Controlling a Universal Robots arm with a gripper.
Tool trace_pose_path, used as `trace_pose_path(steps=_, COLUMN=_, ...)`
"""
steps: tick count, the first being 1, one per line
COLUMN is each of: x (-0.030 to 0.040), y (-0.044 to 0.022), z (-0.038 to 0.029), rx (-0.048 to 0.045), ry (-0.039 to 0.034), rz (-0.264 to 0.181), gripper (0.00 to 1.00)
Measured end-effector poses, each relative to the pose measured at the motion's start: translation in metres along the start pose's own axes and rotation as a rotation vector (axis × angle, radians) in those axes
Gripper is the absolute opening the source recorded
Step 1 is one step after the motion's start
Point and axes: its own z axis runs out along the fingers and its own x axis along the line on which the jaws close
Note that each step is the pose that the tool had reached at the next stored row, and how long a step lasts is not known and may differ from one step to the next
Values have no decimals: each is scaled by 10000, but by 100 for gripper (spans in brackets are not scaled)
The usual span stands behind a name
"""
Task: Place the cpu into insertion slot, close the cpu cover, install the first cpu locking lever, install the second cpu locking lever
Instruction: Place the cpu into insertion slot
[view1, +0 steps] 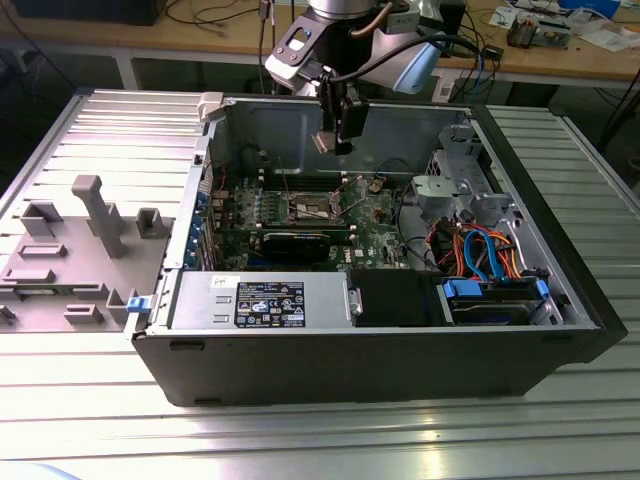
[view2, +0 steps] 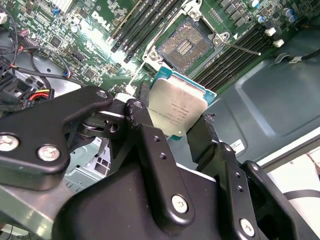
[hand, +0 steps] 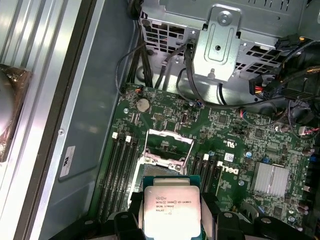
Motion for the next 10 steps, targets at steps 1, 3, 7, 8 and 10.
trace_pose_path(steps=1, x=0, y=0, z=0, rx=0, ry=-1, rz=9, gripper=54)
trace_pose_path(steps=3, x=0, y=0, z=0, rx=0, ry=-3, rz=29, gripper=54)
trace_pose_path(steps=7, x=0, y=0, z=1, rx=-1, ry=-5, rz=73, gripper=54)
trace_pose_path(steps=8, x=0, y=0, z=2, rx=-1, ry=-7, rz=85, gripper=54)
trace_pose_path(steps=10, x=0, y=0, z=3, rx=-1, ry=-9, rz=113, gripper=54)
